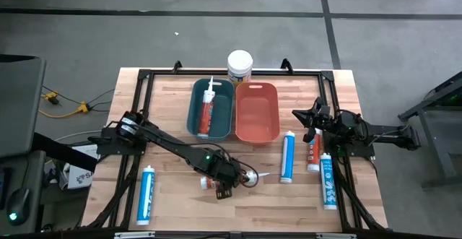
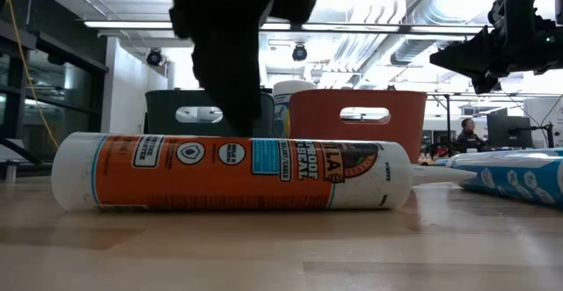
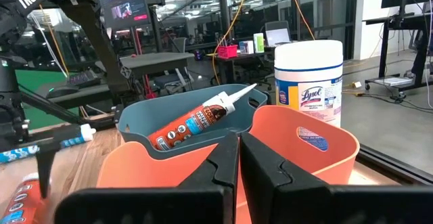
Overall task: Pick & place silicon tubes, Sealant and Lysol wipes
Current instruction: Put the bottom orange sealant into the blue bin
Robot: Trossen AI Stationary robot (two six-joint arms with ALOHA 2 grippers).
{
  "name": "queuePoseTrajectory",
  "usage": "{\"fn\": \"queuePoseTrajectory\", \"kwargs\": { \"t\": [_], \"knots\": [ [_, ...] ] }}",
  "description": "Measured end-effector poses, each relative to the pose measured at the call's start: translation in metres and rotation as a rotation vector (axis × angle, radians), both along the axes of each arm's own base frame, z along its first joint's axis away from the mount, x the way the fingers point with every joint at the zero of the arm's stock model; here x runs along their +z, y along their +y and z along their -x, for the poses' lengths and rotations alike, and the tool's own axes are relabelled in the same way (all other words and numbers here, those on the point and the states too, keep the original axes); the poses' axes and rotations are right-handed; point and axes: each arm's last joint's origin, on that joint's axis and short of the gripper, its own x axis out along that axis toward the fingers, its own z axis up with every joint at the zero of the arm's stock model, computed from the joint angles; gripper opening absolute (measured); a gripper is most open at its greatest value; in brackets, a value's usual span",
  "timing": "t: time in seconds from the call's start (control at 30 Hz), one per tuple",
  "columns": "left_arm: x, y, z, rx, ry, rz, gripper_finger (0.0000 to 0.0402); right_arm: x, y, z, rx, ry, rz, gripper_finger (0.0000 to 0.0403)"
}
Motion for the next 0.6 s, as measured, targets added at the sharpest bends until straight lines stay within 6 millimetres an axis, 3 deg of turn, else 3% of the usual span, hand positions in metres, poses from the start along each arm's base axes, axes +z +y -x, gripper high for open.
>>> {"fn": "queuePoseTrajectory", "kwargs": {
  "t": [0.23,0.6],
  "knots": [
    [-0.015,-0.003,-0.008,-0.002,-0.005,0.005,0.0393,0.000,0.000,0.000,0.000,0.000,0.000,0.0012],
    [-0.018,-0.002,-0.007,0.005,0.009,-0.028,0.0383,0.000,0.000,0.000,0.000,0.000,0.000,0.0012]
  ]
}}
